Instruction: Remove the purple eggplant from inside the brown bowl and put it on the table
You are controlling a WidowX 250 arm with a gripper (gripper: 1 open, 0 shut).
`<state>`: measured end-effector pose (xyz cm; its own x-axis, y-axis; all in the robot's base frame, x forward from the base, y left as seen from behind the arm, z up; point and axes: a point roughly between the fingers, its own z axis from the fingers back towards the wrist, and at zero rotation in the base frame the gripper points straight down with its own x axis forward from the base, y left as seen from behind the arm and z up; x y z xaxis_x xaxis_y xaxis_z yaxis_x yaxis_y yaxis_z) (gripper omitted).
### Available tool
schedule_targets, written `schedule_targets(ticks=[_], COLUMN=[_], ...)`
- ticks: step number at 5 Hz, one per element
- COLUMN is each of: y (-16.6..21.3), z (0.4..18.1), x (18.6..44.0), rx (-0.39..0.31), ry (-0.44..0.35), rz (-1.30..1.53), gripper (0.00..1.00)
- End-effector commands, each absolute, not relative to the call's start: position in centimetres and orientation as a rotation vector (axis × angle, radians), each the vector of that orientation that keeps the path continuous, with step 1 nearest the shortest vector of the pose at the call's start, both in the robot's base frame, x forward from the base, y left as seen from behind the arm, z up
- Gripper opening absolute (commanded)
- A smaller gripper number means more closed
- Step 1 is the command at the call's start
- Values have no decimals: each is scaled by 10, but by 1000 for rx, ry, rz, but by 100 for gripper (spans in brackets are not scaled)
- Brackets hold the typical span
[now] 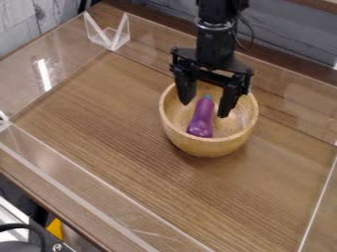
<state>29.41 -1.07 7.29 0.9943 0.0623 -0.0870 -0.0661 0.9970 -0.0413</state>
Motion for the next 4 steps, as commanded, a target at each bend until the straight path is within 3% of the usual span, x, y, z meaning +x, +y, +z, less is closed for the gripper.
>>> schedule_targets(ticks=[1, 4], y=[-12, -13], z=[77, 73], x=[298, 300], rx=[-49, -66], ry=[47, 16], rz=[69, 86], gripper=[100, 100])
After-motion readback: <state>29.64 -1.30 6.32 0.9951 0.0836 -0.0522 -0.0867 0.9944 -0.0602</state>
